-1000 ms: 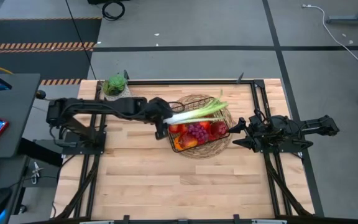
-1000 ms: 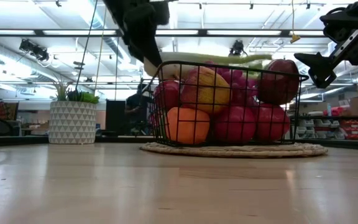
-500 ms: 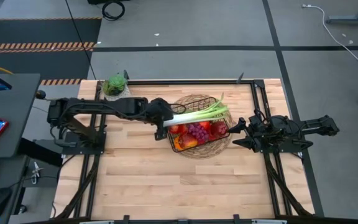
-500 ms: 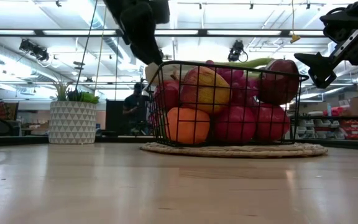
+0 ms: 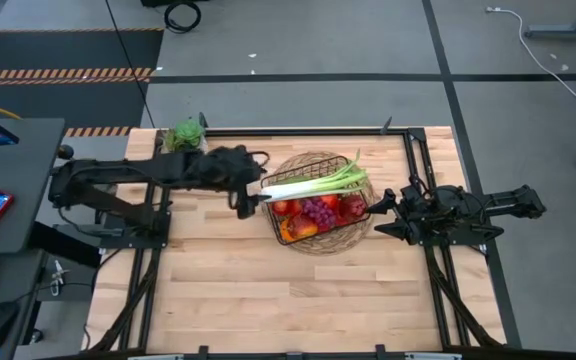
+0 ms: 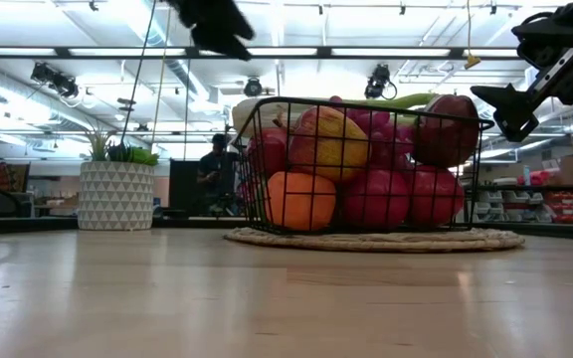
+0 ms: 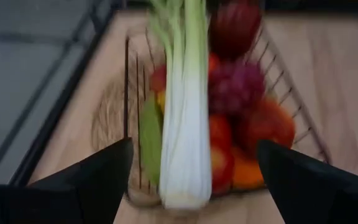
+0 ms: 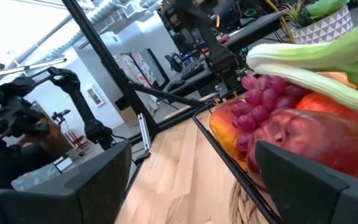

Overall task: Build produce basket
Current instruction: Return to Home Position

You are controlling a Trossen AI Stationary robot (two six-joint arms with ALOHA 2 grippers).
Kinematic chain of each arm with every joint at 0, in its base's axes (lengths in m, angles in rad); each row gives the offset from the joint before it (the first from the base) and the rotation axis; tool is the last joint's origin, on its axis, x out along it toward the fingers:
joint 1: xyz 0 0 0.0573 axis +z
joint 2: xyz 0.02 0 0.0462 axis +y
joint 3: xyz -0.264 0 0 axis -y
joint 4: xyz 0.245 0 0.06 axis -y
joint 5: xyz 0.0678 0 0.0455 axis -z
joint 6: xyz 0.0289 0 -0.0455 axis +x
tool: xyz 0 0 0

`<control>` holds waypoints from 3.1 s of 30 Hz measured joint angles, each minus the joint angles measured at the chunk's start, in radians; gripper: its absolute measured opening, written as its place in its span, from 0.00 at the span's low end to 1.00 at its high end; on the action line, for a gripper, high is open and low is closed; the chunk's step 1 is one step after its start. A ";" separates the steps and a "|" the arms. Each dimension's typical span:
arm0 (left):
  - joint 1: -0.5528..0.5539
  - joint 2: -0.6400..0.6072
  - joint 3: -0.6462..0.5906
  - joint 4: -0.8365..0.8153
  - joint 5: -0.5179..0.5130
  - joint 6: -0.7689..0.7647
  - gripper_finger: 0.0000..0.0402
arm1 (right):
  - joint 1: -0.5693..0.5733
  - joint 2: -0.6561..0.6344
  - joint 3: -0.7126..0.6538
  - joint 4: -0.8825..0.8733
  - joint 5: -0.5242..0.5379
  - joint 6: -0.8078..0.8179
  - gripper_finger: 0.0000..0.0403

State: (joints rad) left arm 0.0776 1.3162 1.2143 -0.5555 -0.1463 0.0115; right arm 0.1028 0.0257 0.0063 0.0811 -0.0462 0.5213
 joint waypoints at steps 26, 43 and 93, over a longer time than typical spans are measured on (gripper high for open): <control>-0.052 -0.839 -0.950 0.720 -0.034 -0.292 0.87 | 0.000 0.022 0.000 0.027 0.000 0.000 0.86; -0.063 -1.099 -1.183 0.899 0.083 -0.161 0.87 | 0.000 0.022 0.000 0.030 0.000 0.000 0.86; -0.062 -1.252 -1.206 0.783 0.301 -0.365 0.87 | 0.000 0.021 0.000 0.030 0.000 0.000 0.86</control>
State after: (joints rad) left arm 0.0154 0.0647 0.0086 0.2272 0.1544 -0.3534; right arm 0.1028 0.0472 0.0067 0.1112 -0.0463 0.5213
